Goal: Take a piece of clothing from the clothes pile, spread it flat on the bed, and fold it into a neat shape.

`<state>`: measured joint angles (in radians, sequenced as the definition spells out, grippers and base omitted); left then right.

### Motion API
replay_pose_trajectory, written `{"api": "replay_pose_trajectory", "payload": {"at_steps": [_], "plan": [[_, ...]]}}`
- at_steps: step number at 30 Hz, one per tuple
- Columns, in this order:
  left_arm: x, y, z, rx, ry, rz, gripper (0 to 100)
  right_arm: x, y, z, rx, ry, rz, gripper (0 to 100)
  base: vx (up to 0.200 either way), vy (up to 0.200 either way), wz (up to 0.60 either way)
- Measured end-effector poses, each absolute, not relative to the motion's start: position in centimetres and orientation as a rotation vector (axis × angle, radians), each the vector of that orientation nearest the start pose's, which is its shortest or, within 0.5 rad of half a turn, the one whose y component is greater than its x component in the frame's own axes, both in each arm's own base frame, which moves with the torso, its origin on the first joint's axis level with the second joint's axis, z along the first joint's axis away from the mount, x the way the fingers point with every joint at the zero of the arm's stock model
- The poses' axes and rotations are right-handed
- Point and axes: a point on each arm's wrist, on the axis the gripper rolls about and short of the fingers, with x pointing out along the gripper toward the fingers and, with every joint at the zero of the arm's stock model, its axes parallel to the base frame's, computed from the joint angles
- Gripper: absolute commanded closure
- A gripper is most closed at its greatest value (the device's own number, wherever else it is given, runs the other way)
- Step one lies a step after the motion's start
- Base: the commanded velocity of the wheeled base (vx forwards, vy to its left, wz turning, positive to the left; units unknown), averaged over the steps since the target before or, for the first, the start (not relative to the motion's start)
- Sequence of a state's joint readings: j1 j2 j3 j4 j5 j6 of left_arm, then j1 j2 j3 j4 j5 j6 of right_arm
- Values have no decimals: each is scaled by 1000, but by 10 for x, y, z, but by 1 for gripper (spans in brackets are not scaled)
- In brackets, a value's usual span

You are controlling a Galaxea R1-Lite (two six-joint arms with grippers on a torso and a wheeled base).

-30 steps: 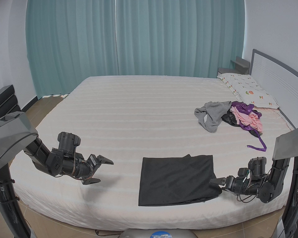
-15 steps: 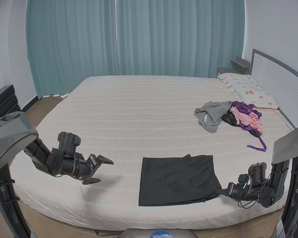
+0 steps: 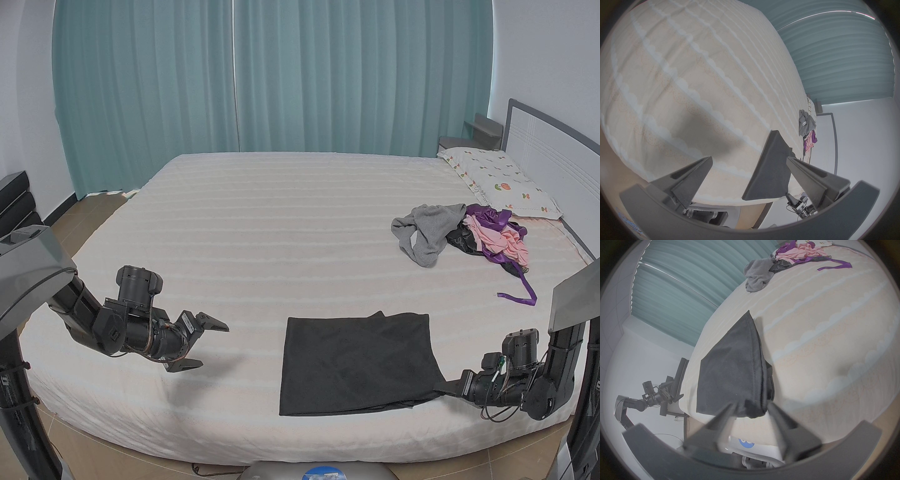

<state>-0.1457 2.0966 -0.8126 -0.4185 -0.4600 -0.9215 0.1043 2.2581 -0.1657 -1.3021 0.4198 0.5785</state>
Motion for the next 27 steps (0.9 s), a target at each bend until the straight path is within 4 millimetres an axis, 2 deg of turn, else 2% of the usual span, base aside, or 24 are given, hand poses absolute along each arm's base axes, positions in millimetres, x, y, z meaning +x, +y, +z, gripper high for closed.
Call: {"api": "replay_pose_trajectory", "payload": {"at_steps": [10,16,25,27], "plan": [[331,-59,36,-960,1079,-132,0,243,22,-17,710,848,225,0,0,0,0],[332,-59,36,-959,1076,-133,0,253,11,-12,777,794,181,0,-200,0,0],[337,-59,39,-974,1063,-132,0,263,9,-8,828,760,161,0,0,0,0],[339,-59,40,-987,1057,-129,0,265,8,-8,829,753,162,0,0,-200,0]]}}
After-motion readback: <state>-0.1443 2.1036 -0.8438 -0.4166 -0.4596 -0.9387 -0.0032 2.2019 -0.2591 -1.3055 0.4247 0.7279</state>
